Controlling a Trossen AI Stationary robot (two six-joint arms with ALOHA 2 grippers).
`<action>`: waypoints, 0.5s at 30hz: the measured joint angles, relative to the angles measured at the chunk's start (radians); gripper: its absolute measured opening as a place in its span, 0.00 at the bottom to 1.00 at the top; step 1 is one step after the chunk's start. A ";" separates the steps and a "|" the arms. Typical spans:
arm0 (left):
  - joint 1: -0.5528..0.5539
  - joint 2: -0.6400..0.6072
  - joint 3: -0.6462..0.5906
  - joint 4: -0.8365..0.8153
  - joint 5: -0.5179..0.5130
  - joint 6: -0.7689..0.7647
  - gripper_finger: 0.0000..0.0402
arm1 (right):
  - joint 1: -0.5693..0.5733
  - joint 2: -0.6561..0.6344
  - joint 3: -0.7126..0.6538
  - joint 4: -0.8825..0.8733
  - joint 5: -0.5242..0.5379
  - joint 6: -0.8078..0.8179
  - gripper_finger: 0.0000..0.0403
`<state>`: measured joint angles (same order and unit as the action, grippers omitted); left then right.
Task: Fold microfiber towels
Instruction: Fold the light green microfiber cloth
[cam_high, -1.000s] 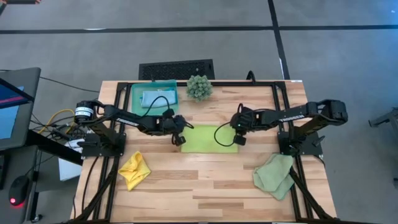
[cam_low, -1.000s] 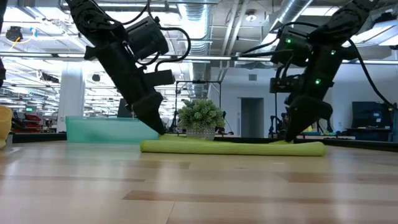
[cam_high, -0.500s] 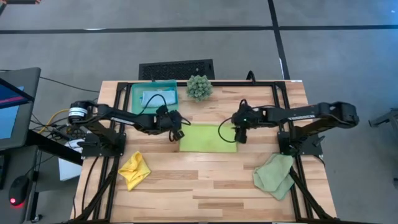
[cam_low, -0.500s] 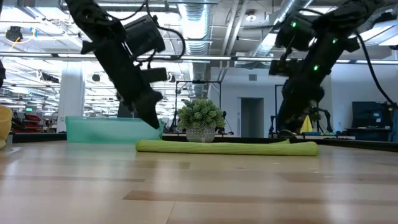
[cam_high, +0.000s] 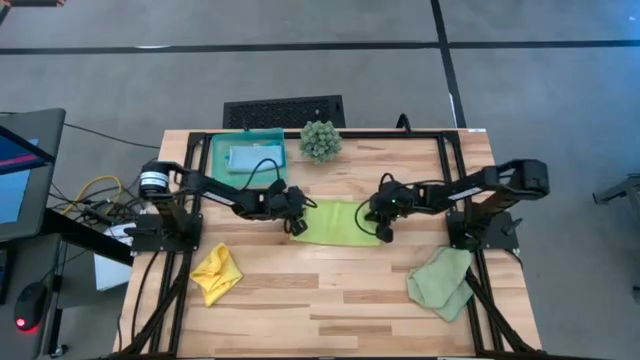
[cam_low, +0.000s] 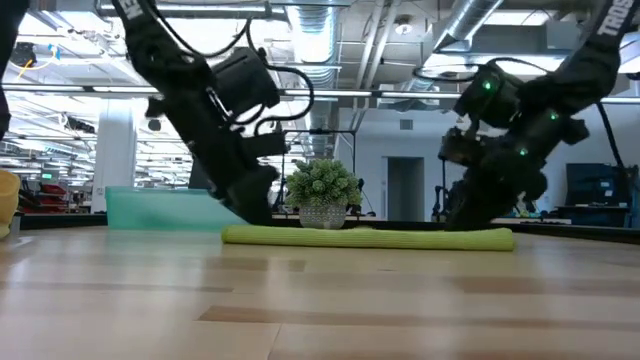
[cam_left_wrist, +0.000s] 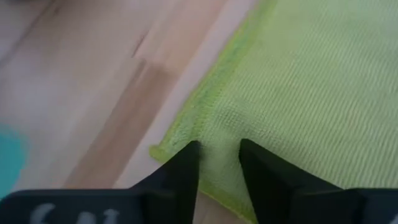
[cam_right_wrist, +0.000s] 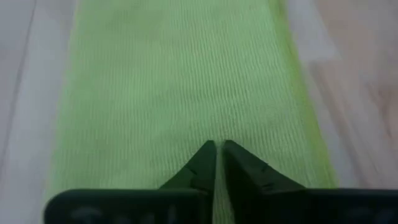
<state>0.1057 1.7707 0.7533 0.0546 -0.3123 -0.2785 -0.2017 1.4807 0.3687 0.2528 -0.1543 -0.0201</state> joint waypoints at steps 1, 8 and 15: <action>0.000 0.022 0.001 0.029 -0.003 0.005 0.26 | 0.007 0.028 0.009 0.010 -0.001 0.005 0.11; -0.001 0.037 0.023 0.069 -0.072 0.144 0.18 | 0.139 0.054 0.009 0.017 -0.040 0.072 0.03; -0.001 -0.058 0.074 0.016 -0.137 0.294 0.16 | 0.193 -0.173 0.001 -0.019 0.102 0.106 0.05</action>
<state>0.1045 1.7127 0.8271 0.0709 -0.4496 0.0160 -0.0091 1.3081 0.3702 0.2343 -0.0528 0.0858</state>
